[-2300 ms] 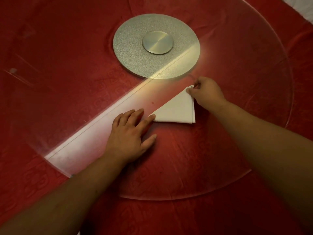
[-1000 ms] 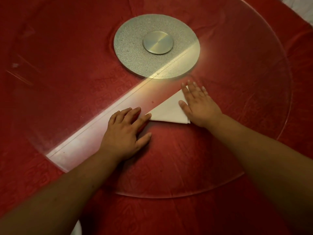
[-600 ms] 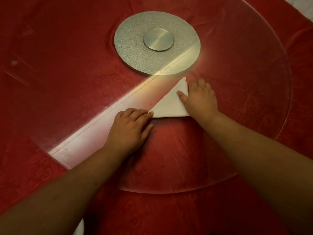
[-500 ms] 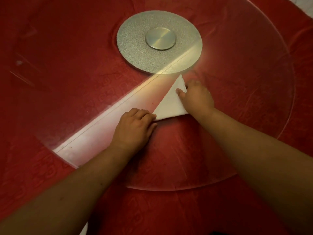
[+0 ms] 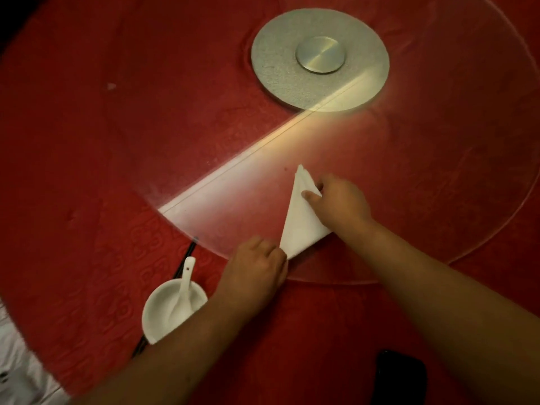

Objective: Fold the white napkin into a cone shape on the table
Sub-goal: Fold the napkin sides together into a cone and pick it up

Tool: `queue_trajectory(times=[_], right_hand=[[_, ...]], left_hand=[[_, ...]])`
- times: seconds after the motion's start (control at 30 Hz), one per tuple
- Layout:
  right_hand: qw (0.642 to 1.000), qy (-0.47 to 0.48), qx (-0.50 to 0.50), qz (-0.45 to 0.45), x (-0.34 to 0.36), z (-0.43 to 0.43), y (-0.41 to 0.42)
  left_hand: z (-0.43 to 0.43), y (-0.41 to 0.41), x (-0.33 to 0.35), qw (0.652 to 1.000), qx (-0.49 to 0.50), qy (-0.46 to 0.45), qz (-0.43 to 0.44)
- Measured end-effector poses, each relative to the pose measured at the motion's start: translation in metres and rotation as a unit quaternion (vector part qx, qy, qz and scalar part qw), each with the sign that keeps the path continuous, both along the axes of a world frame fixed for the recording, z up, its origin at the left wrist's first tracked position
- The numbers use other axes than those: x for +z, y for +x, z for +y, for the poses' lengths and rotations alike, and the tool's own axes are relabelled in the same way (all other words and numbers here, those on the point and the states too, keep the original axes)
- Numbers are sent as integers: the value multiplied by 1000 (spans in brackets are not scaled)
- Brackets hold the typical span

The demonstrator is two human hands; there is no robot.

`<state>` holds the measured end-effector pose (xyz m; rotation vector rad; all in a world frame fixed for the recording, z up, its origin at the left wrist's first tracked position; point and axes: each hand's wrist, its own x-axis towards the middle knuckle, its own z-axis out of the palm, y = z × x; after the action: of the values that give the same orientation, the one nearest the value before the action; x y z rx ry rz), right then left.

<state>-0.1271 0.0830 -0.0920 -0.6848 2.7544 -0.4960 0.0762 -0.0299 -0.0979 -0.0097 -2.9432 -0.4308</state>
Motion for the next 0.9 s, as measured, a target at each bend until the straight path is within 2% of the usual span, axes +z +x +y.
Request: queue_trajectory(times=[0.23,0.37,0.43,0.57,0.9], right_hand=[[996,48,59,-42,8,0,119],[991,69,104,-53,0,0,181],[988,71,103,-88,-5,1,202],[987,48,85,-131,-11,-3,220],[988,60,33,-141,-17,-23,209]], left_hand=[[-1,136,-8,1000,-7,23,-4],[-6,194,-20,999,-21,-7,46],[-9,217,-25,998,-17,-14,60],[-22,246,-28,999,13,8,45],[-34,259,-24,998,32,47,42]])
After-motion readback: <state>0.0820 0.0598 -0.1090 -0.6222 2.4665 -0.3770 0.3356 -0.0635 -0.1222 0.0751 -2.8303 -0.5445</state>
